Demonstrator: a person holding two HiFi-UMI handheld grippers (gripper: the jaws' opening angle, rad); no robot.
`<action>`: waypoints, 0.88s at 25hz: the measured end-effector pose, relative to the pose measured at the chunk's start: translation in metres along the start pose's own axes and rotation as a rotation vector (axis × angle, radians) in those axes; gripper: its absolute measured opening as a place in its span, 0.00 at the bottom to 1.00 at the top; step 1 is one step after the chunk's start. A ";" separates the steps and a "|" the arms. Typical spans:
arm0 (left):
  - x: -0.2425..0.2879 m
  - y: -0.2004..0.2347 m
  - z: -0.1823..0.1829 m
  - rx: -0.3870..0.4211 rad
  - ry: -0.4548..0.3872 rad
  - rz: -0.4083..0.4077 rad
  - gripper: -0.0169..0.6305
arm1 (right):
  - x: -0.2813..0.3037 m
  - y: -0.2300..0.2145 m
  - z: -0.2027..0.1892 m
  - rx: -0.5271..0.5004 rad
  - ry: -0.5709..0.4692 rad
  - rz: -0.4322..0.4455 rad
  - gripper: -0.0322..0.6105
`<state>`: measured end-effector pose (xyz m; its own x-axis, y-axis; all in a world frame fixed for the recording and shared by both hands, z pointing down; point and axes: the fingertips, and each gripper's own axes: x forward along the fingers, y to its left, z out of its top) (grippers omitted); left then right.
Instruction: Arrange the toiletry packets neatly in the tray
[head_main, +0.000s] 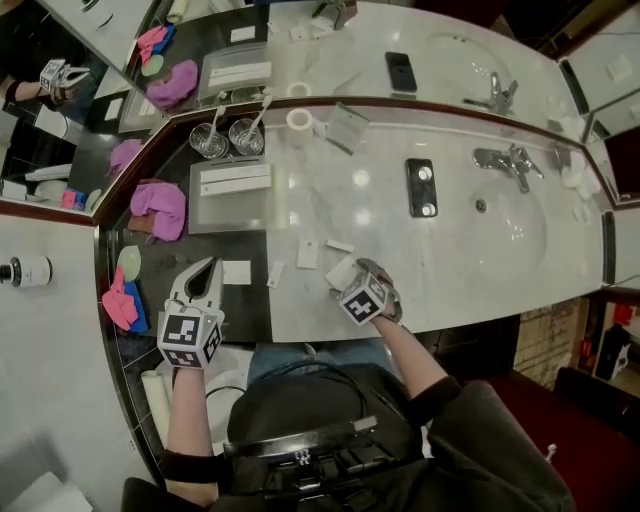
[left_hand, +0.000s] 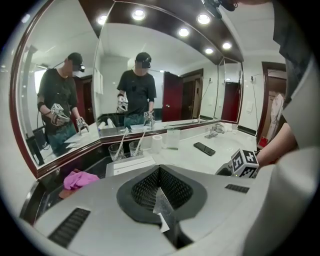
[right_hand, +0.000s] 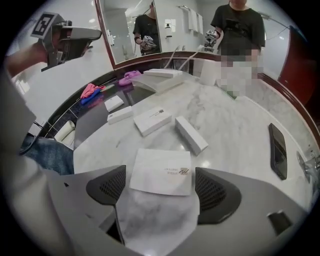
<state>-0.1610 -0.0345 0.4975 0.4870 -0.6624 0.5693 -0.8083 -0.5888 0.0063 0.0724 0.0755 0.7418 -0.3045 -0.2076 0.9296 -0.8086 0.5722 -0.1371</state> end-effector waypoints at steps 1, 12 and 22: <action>0.000 0.004 0.001 0.009 -0.002 -0.013 0.03 | 0.003 0.000 0.000 0.018 0.010 -0.013 0.77; -0.010 0.029 -0.022 -0.007 0.004 -0.040 0.03 | -0.007 0.001 0.006 0.014 0.006 -0.044 0.63; -0.020 0.035 -0.016 -0.012 -0.043 -0.038 0.03 | -0.073 0.008 0.089 -0.041 -0.293 -0.085 0.64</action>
<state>-0.2047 -0.0343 0.4995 0.5304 -0.6592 0.5330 -0.7931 -0.6080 0.0373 0.0432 0.0245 0.6419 -0.3732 -0.4725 0.7984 -0.8185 0.5728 -0.0436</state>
